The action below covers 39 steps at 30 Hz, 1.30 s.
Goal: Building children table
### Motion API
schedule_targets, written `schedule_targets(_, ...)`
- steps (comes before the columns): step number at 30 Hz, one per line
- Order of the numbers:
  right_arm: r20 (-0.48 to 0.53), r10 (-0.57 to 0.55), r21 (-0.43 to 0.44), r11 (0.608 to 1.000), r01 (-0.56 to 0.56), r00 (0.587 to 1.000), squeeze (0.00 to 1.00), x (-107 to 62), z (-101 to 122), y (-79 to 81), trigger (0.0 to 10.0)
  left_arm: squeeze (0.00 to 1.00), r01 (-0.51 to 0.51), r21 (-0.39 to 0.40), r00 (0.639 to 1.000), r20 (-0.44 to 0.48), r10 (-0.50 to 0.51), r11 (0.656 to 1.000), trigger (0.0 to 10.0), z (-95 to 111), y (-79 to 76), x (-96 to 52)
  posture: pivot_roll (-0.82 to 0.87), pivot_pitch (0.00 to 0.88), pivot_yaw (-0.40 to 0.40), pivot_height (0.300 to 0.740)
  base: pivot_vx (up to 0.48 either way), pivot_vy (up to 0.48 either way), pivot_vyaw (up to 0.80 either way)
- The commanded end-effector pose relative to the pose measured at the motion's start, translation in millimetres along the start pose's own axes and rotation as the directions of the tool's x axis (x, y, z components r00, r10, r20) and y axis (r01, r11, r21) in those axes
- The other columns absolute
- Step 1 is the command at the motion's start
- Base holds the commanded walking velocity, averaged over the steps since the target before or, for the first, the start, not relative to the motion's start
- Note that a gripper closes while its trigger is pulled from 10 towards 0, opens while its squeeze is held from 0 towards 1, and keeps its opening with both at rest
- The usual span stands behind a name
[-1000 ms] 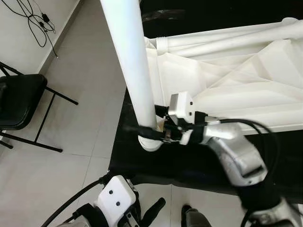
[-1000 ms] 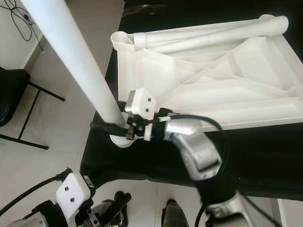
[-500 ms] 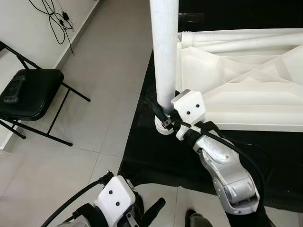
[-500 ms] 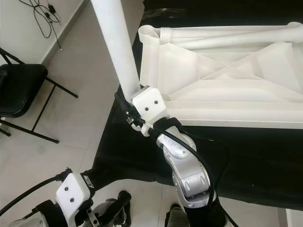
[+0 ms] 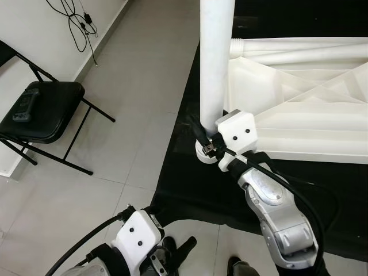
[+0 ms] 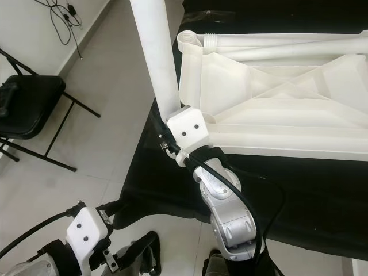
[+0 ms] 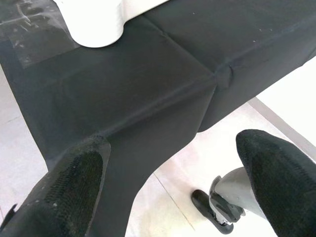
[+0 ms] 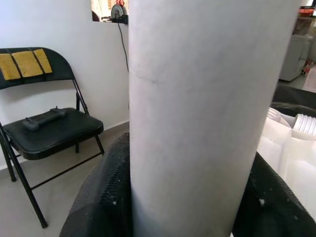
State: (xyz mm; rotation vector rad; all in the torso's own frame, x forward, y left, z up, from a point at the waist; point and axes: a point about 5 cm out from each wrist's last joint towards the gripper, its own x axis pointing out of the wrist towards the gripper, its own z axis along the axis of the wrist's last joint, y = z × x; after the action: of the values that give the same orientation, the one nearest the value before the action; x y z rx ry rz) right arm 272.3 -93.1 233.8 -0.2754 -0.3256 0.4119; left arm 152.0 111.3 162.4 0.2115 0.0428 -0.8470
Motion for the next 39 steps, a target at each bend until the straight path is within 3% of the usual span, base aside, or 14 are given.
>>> schedule_targets(1,-0.238,-0.108,-0.015,0.994,0.108,0.965,0.0,-10.9,-43,-19.9,10.0,0.0,0.005,-0.025,1.0,-0.019,-0.005,1.0,10.0,-6,-1.3,-1.0,0.03,0.339,0.081,0.74,0.0,0.0,0.0)
schedule_targets(2,-0.212,-0.077,0.021,0.996,0.084,0.974,1.0,-7.5,-40,-19.3,10.0,0.0,0.005,-0.026,1.0,-0.018,-0.005,1.0,10.0,-6,-1.2,-0.8,0.03,0.338,0.081,0.74,0.0,0.0,0.0)
schedule_targets(7,-0.046,0.113,0.163,0.981,-0.104,0.993,1.0,7.5,-18,-17.5,10.0,0.0,0.001,-0.026,1.0,-0.014,-0.001,1.0,10.0,-6,-1.0,-0.1,0.03,0.339,0.081,0.74,0.0,0.0,0.0)
schedule_targets(8,0.017,0.198,0.169,0.965,-0.198,0.98,0.0,13.8,-8,-22.3,10.0,0.0,0.0,-0.026,1.0,-0.012,0.0,1.0,10.0,-6,-1.2,0.1,0.03,0.339,0.08,0.74,0.0,0.0,0.0)
schedule_targets(13,0.033,0.279,0.105,0.954,-0.281,0.96,0.0,22.7,-4,-33.3,10.0,0.0,0.001,-0.026,1.0,-0.01,-0.001,1.0,10.0,-6,-1.6,1.0,0.04,0.337,0.075,0.74,0.0,0.0,0.0)
schedule_targets(16,0.038,0.399,0.089,0.912,-0.401,0.916,0.0,26.2,-3,-36.3,10.0,0.0,0.001,-0.026,1.0,-0.009,-0.001,1.0,10.0,-6,-1.9,1.6,0.04,0.337,0.075,0.74,0.0,0.0,0.0)
schedule_targets(20,0.056,0.638,0.012,0.768,-0.64,0.768,0.0,36.0,8,-50.8,10.0,0.0,0.0,-0.026,1.0,-0.004,0.0,1.0,10.0,-5,-2.6,3.0,0.04,0.332,0.062,0.74,0.0,0.0,0.0)
schedule_targets(22,0.062,0.665,0.012,0.745,-0.667,0.744,0.0,37.3,10,-52.7,10.0,0.0,-0.001,-0.027,1.0,-0.004,0.0,1.0,10.0,-5,-2.7,3.1,0.04,0.332,0.062,0.74,0.0,0.0,0.0)
schedule_targets(25,0.082,0.759,0.061,0.643,-0.763,0.646,0.0,40.8,13,-55.4,10.0,0.0,-0.004,-0.028,1.0,-0.001,0.004,1.0,10.0,-5,-3.1,3.6,0.04,0.332,0.053,0.74,0.0,0.0,0.0)
schedule_targets(26,0.076,0.785,0.063,0.612,-0.788,0.615,0.0,41.5,13,-55.0,3.5,0.0,-0.006,-0.029,1.0,0.0,0.006,1.0,10.0,-5,-3.3,3.6,0.04,0.333,0.048,0.74,0.0,0.0,0.0)
schedule_targets(30,0.067,0.811,0.059,0.579,-0.813,0.582,0.0,42.6,11,-55.1,3.5,0.0,-0.008,-0.03,1.0,0.0,0.008,1.0,10.0,-5,-3.5,3.7,0.04,0.333,0.047,0.74,0.0,0.0,0.0)
schedule_targets(31,0.071,0.816,0.06,0.57,-0.819,0.573,0.0,43.4,11,-54.3,0.0,0.0,-0.009,-0.031,1.0,0.001,0.009,0.999,10.0,-5,-3.7,3.4,0.04,0.335,0.048,0.74,0.0,0.0,0.0)
schedule_targets(35,0.076,0.83,0.079,0.547,-0.833,0.553,0.0,41.4,5,-51.5,0.0,0.0,-0.01,-0.034,1.0,0.001,0.01,0.999,10.0,-5,-4.5,2.9,0.04,0.334,0.048,0.74,0.0,0.0,0.0)
schedule_targets(39,0.037,0.785,0.086,0.614,-0.784,0.619,0.0,36.6,-5,-52.0,0.0,0.0,-0.007,-0.037,1.0,0.002,0.007,0.999,10.0,-6,-5.5,3.2,0.03,0.334,0.044,0.74,0.0,0.0,0.0)
